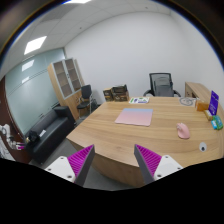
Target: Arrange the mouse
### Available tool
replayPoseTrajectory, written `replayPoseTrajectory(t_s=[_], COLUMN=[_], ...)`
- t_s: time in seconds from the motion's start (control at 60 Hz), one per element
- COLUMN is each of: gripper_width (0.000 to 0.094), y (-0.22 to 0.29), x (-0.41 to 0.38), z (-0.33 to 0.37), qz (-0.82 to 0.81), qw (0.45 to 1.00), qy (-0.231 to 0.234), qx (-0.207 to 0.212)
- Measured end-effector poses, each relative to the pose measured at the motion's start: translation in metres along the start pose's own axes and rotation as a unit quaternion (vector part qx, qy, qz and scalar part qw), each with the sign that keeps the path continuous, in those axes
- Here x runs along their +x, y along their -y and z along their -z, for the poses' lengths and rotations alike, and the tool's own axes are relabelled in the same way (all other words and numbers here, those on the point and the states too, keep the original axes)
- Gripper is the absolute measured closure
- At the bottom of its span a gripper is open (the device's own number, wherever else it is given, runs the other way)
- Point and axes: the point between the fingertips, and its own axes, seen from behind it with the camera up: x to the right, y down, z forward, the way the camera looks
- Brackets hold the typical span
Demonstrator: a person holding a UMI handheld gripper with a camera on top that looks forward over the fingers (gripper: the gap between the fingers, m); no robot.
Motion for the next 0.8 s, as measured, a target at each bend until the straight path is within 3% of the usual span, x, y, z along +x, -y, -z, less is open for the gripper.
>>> replayPoseTrajectory(t_s=[0.117,0.2,0.3,0.533,0.7,0.8], gripper_width=[0.0102,0.0105,0.0105,0.0107,0.0107,0.0107], y=[-0.007,-0.029,-0.041,-0.040,-0.021,-0.011], x=[0.022,0.026,0.064,0.193,0.289,0.338], z=[-0.002,-0.005,0.003,0.005,-0.035,-0.070], qz=[-0.010,-0.019,-0.030,-0.005,-0.017,-0.015], qw=[0.999,0.996,0.989,0.972,0.968,0.970], qy=[-0.036,-0.087,-0.144,-0.228,-0.242,-0.237], qx=[0.007,0.017,0.016,0.052,0.066,0.054])
